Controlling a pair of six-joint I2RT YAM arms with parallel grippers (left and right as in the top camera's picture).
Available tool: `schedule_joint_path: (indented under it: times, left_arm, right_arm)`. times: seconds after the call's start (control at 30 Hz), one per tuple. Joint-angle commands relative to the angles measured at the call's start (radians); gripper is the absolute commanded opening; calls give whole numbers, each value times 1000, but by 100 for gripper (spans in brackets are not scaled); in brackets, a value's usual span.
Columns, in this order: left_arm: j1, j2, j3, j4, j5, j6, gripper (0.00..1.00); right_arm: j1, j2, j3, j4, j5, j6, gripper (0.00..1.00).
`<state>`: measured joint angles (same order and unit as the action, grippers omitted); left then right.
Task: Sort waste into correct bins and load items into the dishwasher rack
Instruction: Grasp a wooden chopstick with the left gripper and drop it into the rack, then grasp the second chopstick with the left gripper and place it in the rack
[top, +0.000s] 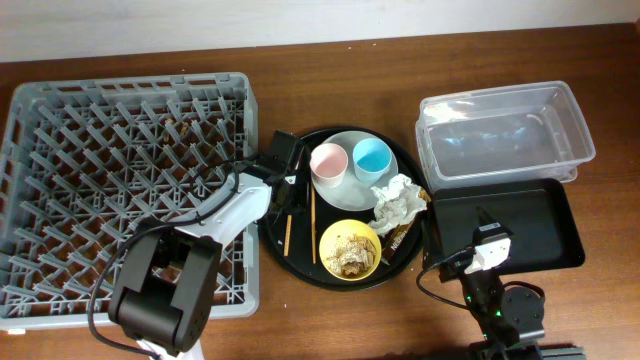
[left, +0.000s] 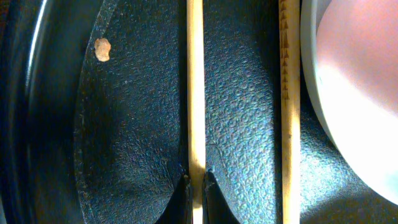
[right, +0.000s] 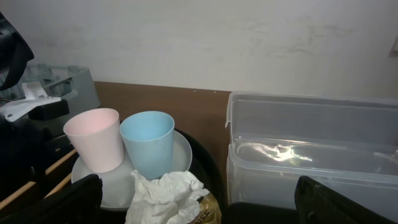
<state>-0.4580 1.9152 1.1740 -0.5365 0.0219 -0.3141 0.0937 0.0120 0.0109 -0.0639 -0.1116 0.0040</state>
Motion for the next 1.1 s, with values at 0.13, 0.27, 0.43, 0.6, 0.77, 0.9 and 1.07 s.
schedule_joint_path:
  times: [0.13,0.27,0.43,0.6,0.77,0.9,1.07]
  left_arm:
    - [-3,-224,79,-95,-31,-6,1]
    - [97,-363,125,-244,-169,48,0]
    - [285,-370,122,-338,-17,201,0]
    - [289,-328,80,-318,-2,196,0]
    - [289,-216,74,-277,46,162,1]
    - [289,-215,71,-276,46,143,23]
    - [289,-254,140,-321,56,143,40]
  right_arm:
    - [4,-6,-5,-4,-9,3,99]
    - [4,-6,-5,-4,-9,3,99]
    - [4,-6,-5,-4,-9,3,99]
    - [4,-6,-5,-4,-9,3,99]
    - [4,-6,-5,-4,-9,3,99]
    - [4,-6,-5,-4,-9,3,99]
    - [4,-6,-5,-4,-9,3,99]
